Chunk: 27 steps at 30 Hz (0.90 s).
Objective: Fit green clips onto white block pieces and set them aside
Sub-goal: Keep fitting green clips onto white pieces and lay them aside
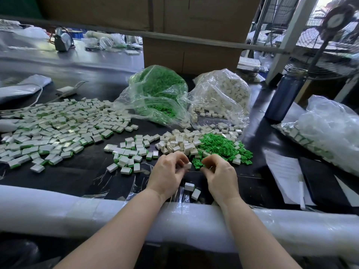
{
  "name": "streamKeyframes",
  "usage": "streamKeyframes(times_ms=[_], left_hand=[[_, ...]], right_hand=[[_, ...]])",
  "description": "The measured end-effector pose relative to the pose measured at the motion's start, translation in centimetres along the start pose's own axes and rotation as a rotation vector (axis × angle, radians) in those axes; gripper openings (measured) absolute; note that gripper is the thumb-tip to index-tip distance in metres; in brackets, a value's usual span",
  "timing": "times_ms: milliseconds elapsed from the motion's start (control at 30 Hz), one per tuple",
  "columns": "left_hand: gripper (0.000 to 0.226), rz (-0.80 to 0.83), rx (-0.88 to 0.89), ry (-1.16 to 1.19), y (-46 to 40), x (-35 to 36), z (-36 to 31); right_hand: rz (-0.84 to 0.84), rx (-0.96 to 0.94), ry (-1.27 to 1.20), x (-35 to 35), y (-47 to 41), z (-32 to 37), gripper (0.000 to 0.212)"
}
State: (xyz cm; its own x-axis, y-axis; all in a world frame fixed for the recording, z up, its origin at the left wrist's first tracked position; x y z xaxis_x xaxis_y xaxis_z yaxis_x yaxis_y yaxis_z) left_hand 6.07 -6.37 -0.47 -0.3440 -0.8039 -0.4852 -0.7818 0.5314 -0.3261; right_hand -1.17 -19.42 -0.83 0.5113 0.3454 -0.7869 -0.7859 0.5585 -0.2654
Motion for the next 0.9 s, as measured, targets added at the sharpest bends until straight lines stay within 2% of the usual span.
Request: streamKeyframes(times_ms=[200,400,500,667,900], left_hand=[[0.011,-0.004,-0.037,0.183,-0.1,-0.2,0.2],[0.02,-0.002,-0.148,0.429,-0.1,-0.4,1.1],[0.018,0.027,-0.187,0.539,0.0,-0.1,1.4],[0.014,0.14,-0.188,0.504,0.0,1.0,1.3],[0.006,0.163,-0.2,0.536,0.1,1.0,1.3]], right_hand=[[0.023,0.074,-0.369,-0.2,-0.2,-0.9,0.016],[0.071,0.059,-0.537,-0.2,0.1,-0.2,0.018],[0.116,0.044,-0.596,0.0,0.2,0.3,0.015],[0.145,0.052,-0.684,0.0,0.4,0.5,0.015],[0.166,0.025,-0.607,0.5,0.4,0.5,0.018]])
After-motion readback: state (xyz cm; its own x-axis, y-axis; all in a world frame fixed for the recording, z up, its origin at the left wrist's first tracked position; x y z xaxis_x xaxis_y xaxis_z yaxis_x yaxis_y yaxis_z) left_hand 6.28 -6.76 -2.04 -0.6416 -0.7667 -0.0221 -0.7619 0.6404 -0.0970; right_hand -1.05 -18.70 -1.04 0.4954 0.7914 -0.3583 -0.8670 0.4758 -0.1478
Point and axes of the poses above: each hand's wrist, its own y-axis away from the middle knuckle, its own x-axis out of the palm, z = x × y, the point moved 8 cm from there along -y, towards the middle knuckle, and after that the axes turned 11 degrees about y, right-handed, at the moved point
